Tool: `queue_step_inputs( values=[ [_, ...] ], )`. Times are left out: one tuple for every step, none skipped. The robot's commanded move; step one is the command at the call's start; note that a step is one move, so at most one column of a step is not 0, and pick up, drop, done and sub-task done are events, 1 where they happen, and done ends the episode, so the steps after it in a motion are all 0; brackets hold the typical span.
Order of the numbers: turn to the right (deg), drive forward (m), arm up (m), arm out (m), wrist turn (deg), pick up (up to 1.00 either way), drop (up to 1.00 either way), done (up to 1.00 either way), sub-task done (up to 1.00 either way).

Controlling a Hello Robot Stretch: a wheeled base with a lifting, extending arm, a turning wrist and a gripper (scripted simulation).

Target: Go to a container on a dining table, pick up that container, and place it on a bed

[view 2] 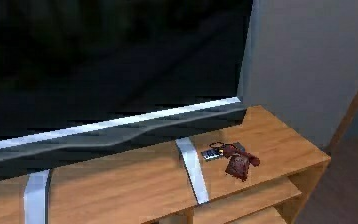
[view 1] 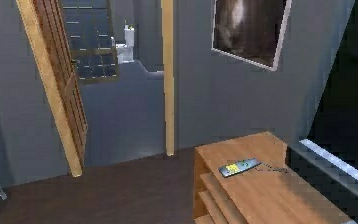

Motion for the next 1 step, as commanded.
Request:
queue_step_inputs(
  values=[
    [45.0, 0.0, 0.0, 0.0, 0.0, 0.0, 0.0, 0.0, 0.0]
  ],
)
